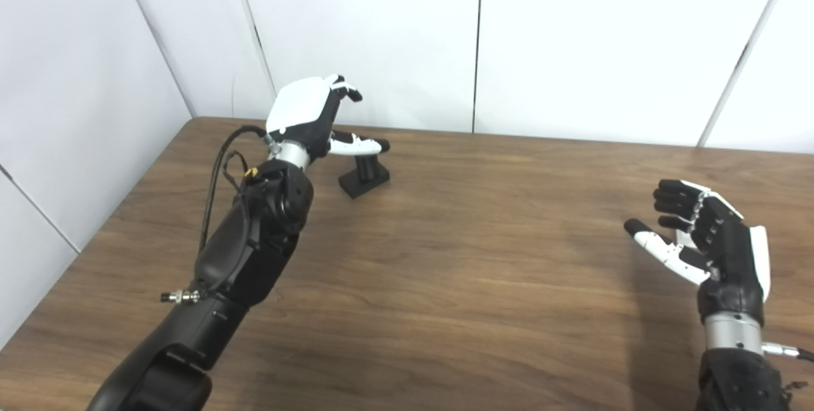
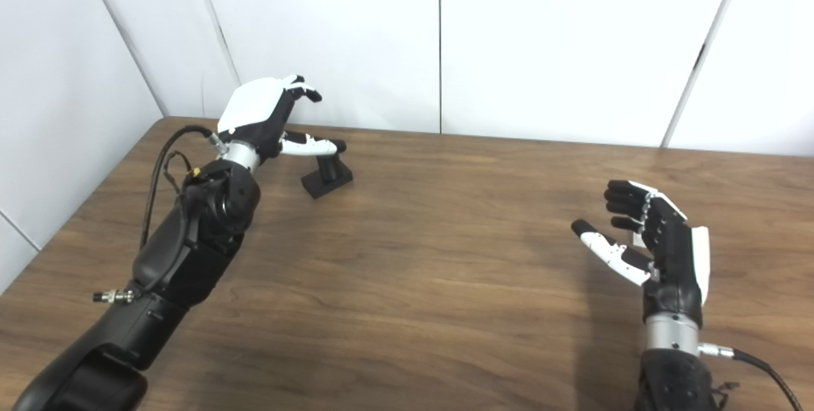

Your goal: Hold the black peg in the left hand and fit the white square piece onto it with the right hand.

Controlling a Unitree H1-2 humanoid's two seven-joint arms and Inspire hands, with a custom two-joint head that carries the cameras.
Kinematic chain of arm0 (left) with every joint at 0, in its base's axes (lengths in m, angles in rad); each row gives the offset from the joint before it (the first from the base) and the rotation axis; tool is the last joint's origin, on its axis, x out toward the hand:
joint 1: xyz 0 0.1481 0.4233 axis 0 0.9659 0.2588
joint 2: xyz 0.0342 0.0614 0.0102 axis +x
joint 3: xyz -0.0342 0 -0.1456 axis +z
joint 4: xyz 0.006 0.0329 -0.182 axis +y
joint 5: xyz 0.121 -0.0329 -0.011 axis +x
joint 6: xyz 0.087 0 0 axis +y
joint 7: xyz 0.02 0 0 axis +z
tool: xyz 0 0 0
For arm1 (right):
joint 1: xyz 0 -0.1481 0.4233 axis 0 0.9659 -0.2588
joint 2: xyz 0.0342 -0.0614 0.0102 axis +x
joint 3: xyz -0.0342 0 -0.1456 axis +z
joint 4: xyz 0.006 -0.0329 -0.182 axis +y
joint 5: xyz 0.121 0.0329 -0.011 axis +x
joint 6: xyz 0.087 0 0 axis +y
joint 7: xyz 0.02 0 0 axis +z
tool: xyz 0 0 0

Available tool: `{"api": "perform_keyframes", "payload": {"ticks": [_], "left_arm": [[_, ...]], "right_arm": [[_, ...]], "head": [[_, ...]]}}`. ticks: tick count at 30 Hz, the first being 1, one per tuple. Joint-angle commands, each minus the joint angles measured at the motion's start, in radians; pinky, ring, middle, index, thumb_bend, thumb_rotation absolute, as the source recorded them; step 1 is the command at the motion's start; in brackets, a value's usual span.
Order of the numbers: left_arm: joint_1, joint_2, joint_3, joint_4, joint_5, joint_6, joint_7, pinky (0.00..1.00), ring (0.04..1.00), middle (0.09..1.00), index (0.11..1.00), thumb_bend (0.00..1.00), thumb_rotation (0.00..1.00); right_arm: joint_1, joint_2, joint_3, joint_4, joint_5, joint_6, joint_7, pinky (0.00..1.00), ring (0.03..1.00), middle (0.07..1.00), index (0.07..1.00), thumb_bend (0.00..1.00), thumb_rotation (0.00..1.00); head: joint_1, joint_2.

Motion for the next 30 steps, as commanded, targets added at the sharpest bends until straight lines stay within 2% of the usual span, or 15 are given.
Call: {"api": "perform_keyframes", "payload": {"ticks": [1, 7, 13, 18, 24, 27, 30], "left_arm": [[-0.077, 0.051, -0.020, 0.017, 0.056, 0.000, -0.010, 0.88, 0.974, 0.968, 0.760, 0.92, 0.53], [-0.097, 0.071, -0.069, 0.059, 0.101, 0.002, -0.057, 0.89, 1.000, 0.987, 0.763, 0.95, 0.52], [-0.101, 0.078, -0.097, 0.080, 0.130, -0.008, -0.077, 0.92, 1.000, 0.987, 0.748, 0.95, 0.49], [-0.098, 0.082, -0.124, 0.096, 0.152, -0.011, -0.101, 0.95, 1.000, 0.986, 0.740, 0.95, 0.51], [-0.078, 0.074, -0.133, 0.108, 0.150, -0.014, -0.102, 0.95, 1.000, 0.981, 0.737, 0.96, 0.51], [-0.062, 0.066, -0.130, 0.122, 0.138, -0.021, -0.091, 0.92, 0.998, 0.971, 0.714, 0.96, 0.49], [-0.044, 0.057, -0.134, 0.129, 0.137, -0.023, -0.090, 0.93, 1.000, 0.970, 0.711, 0.96, 0.51]], "right_arm": [[-0.039, 0.005, -0.002, -0.036, -0.010, -0.015, -0.009, 0.63, 0.677, 0.667, 0.657, 0.62, 0.03], [-0.040, 0.004, -0.006, -0.039, -0.004, -0.020, -0.007, 0.63, 0.677, 0.664, 0.653, 0.62, 0.05], [-0.040, 0.002, -0.009, -0.042, -0.004, -0.013, -0.006, 0.61, 0.670, 0.662, 0.652, 0.63, 0.07], [-0.041, 0.002, -0.012, -0.044, 0.000, -0.015, -0.005, 0.61, 0.672, 0.665, 0.651, 0.63, 0.07], [-0.040, 0.000, -0.014, -0.047, -0.005, -0.015, -0.006, 0.63, 0.679, 0.664, 0.650, 0.62, 0.07], [-0.038, 0.002, -0.017, -0.047, 0.005, -0.022, -0.006, 0.61, 0.670, 0.663, 0.649, 0.63, 0.06], [-0.036, 0.002, -0.018, -0.050, 0.005, -0.020, -0.006, 0.60, 0.670, 0.664, 0.652, 0.62, 0.07]], "head": [[-0.001, 0.002], [-0.007, 0.009], [-0.009, 0.015], [-0.011, 0.018], [-0.014, 0.023], [-0.014, 0.026], [-0.013, 0.030]]}}
